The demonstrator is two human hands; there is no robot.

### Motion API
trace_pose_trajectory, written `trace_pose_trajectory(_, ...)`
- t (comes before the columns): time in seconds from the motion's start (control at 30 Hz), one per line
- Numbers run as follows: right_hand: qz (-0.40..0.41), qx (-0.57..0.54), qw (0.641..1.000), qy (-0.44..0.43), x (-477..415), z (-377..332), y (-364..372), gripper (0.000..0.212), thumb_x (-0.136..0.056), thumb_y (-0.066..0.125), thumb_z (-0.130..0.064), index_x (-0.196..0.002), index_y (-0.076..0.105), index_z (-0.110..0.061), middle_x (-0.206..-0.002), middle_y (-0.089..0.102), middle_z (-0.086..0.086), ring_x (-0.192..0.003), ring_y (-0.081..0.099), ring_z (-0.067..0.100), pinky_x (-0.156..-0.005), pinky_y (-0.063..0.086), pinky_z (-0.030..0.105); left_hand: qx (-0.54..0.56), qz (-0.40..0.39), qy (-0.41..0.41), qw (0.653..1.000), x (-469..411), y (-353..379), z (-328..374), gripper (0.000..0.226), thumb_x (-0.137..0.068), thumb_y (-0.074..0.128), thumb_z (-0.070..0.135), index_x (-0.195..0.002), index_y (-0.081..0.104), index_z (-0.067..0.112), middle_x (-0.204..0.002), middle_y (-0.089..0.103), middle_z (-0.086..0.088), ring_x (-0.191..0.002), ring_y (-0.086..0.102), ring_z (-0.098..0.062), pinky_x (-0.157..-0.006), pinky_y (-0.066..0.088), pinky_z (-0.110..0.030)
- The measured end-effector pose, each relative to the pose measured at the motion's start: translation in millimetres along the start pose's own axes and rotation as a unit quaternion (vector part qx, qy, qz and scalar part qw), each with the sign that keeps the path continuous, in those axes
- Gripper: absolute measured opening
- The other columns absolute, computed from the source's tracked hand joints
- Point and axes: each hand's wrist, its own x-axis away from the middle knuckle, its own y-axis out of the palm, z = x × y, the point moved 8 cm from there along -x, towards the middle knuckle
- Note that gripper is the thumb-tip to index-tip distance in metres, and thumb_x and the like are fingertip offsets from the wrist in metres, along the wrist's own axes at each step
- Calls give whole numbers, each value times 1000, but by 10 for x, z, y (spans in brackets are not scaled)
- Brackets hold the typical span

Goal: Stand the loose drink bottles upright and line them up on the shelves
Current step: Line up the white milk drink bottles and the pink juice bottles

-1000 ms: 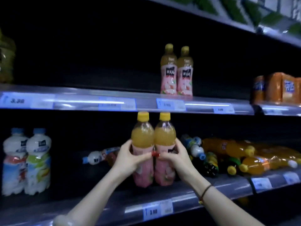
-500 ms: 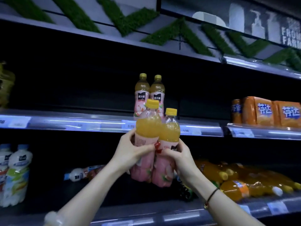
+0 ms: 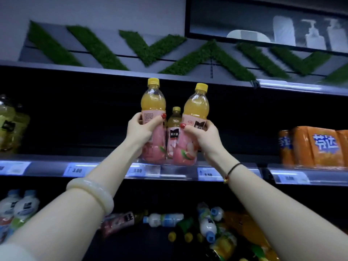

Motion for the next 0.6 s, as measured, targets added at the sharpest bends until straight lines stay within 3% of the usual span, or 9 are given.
trace_pose_trajectory(0.27,13,6,1000,-12,-460,388,71,40,-80,74,-14,-113,49,-12,-101,64,5,-80,65,11,-60,53,18,-19,-11,-34,999,-381,-78,-423,26,-75,77,28,-90,57,20,-95,67,-9,-77,66,-22,-71,58,-39)
trace_pose_trajectory(0.4,-17,50,999,-11,-610,503,151,33,-83,71,-22,-105,47,-17,-84,61,3,-50,58,2,-45,46,18,-25,-50,-43,997,-479,34,-500,30,-74,78,30,-93,57,19,-91,67,-7,-70,66,-19,-61,57,-33)
trace_pose_trajectory(0.53,-13,40,999,25,-692,644,216,32,-80,72,-27,-100,48,-20,-95,63,6,-77,64,16,-74,56,38,-4,-66,-78,995,-519,125,-640,31,-76,76,33,-94,55,19,-90,66,-9,-65,64,-20,-60,56,-34)
trace_pose_trajectory(0.6,-25,17,998,59,-709,721,279,36,-81,72,-27,-106,48,-17,-98,63,10,-74,65,17,-66,58,33,-1,-75,-90,993,-542,151,-698,33,-76,75,34,-96,54,19,-91,66,-9,-65,65,-20,-60,55,-34)
